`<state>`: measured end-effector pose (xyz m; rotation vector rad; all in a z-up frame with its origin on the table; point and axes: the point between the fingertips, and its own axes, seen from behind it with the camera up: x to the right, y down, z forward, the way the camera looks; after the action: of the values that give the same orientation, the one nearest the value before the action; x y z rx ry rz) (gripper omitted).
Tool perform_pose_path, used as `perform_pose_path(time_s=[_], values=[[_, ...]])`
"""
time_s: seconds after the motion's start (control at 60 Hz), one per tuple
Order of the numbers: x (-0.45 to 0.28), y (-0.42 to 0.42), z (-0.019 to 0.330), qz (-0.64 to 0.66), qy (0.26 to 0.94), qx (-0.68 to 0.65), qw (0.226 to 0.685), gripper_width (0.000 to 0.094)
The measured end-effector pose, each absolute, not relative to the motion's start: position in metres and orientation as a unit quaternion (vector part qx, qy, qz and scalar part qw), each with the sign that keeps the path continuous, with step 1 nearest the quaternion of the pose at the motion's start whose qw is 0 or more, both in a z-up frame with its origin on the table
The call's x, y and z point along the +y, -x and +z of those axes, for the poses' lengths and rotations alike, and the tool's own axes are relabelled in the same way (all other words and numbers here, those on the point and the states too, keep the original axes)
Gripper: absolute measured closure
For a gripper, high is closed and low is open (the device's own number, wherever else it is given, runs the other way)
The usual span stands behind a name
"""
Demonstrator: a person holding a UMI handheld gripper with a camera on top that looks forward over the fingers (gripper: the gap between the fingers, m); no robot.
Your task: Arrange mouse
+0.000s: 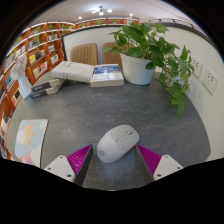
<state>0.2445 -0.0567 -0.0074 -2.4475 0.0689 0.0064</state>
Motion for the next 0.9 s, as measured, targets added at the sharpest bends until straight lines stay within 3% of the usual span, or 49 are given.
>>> perform_pose_path(time_s=[0.433, 0.517, 0.583, 0.7, 0.817, 0.9], values=[[0.015, -0.211, -0.012, 0.02, 0.945, 0.007, 0.327, 0.0128], [0.017, -0.212, -0.013, 0.001, 0.942, 0.003, 0.336, 0.0231], [0.02, -0.212, -0.012, -0.001, 0.936, 0.009, 0.352, 0.0411], [0.019, -0.211, -0.012, -0.009, 0.931, 0.004, 0.366, 0.049], [0.016, -0.212, -0.013, -0.021, 0.939, 0.025, 0.341, 0.0598], [0.016, -0.215, 0.014, -0.047, 0.935, 0.046, 0.349, 0.0598]])
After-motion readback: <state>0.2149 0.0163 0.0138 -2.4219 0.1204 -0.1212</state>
